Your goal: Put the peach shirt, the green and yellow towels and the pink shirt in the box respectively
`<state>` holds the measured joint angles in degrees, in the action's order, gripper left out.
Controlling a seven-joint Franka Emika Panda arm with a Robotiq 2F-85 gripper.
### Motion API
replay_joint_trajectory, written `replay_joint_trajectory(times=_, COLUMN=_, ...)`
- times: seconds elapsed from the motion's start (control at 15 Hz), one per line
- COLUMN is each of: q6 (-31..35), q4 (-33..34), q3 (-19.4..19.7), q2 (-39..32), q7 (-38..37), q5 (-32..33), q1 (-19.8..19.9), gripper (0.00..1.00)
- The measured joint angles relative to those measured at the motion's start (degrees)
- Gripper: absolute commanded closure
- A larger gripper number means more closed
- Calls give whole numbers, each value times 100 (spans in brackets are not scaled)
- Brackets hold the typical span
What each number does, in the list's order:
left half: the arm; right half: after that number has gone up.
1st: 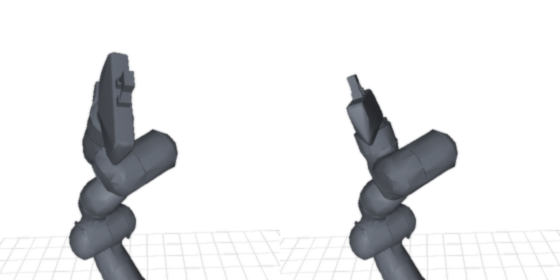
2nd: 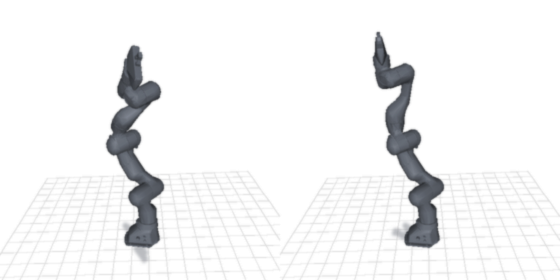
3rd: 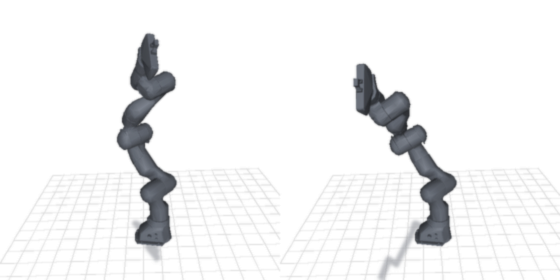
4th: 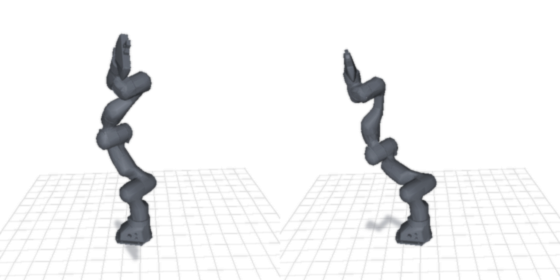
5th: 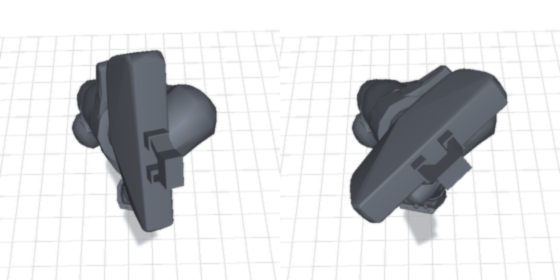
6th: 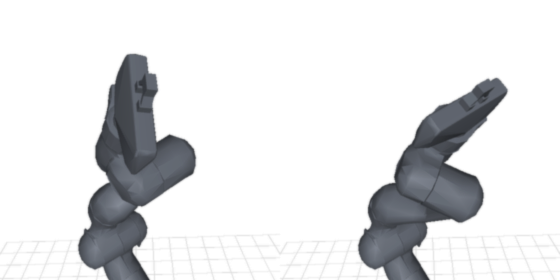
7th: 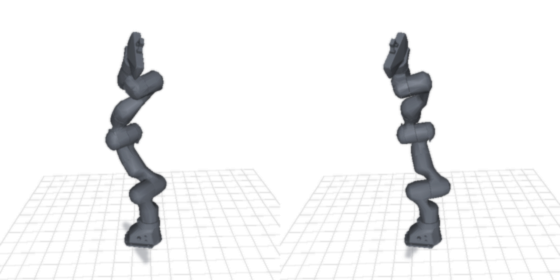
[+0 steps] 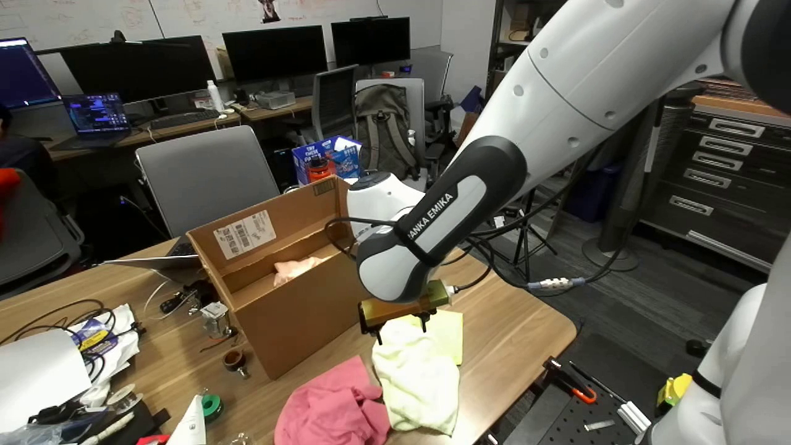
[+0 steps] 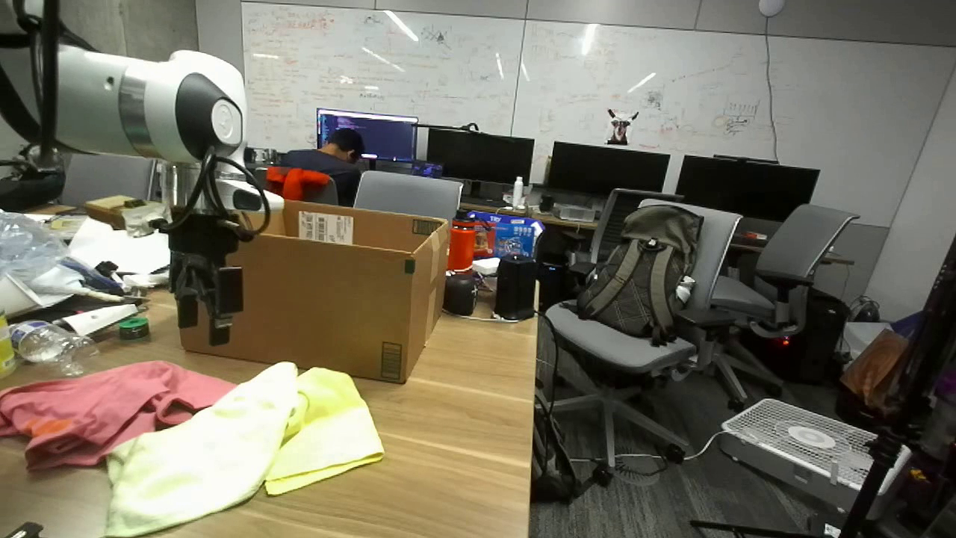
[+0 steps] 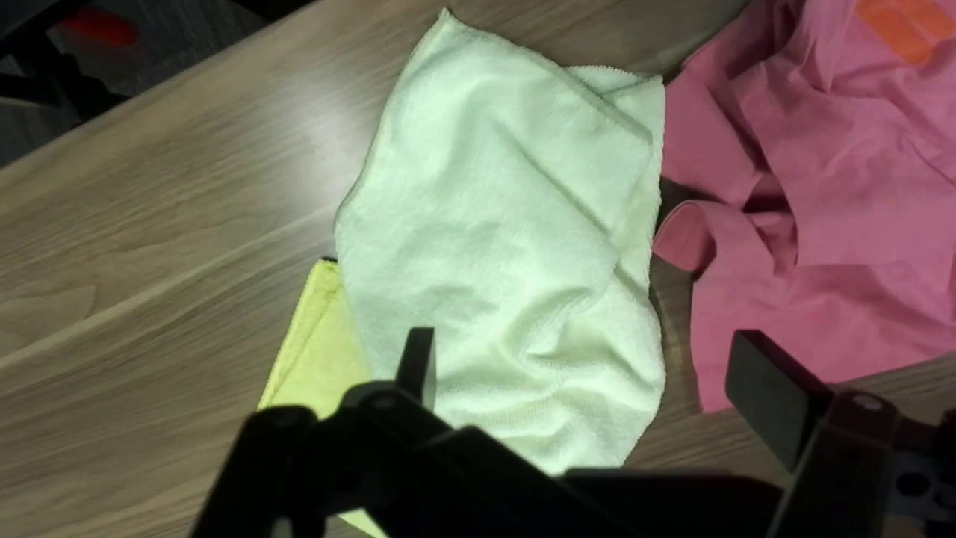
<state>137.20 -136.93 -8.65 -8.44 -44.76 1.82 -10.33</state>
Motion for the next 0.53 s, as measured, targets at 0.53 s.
replay_joint_trajectory(times=0.53, q6=589, q4=252, q3=338, q2=-518, q7=0, q5=3, q1=5, gripper=0)
